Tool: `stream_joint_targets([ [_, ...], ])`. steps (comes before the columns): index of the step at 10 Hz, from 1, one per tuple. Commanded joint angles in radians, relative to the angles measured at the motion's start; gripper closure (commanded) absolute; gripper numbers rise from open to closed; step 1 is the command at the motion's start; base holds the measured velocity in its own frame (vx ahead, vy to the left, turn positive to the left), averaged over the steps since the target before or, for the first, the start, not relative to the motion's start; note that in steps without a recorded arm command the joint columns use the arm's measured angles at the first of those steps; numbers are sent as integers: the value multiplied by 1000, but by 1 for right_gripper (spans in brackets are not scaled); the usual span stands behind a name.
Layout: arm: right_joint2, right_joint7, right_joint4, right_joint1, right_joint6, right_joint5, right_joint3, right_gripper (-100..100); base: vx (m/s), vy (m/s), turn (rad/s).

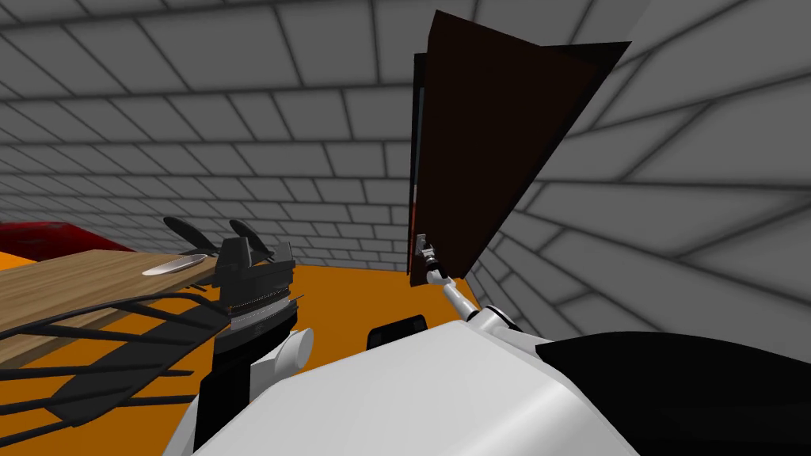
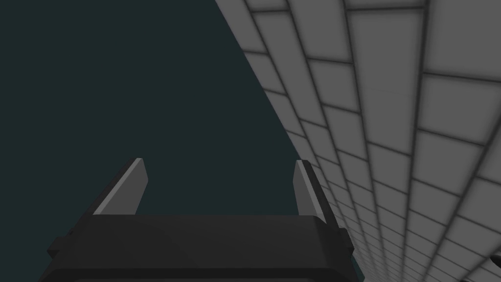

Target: Pull the door open

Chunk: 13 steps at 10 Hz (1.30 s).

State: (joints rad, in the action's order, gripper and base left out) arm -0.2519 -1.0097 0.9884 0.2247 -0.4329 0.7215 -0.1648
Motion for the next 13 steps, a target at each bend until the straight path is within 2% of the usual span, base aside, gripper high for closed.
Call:
stream_joint_targets([
  [1,8,-34,15,-1,10,27,-5,-100,-94,-40,3],
  [3,18,-76,32,-4,20,60,-13,-100,-104,-15,5],
  [4,13,-63,18,1,11,48,-13,-100,-52,-10,1],
  [5,-17,-92,12,-6,6,58,-5,-100,72,8,175],
  [6,-38,-108,7,-11,1,63,1,-100,160,10,250],
  [7,-50,-116,4,-13,-2,66,4,-100,184,28,112],
  [10,-110,-162,-11,-26,-15,82,22,-100,177,26,152],
  [11,-94,-149,-7,-24,-13,79,20,-100,84,1,37],
  [12,-94,-149,-7,-24,-13,79,20,100,-9,-6,-68],
  [13,-94,-149,-7,-24,-13,79,20,100,-34,-7,5],
])
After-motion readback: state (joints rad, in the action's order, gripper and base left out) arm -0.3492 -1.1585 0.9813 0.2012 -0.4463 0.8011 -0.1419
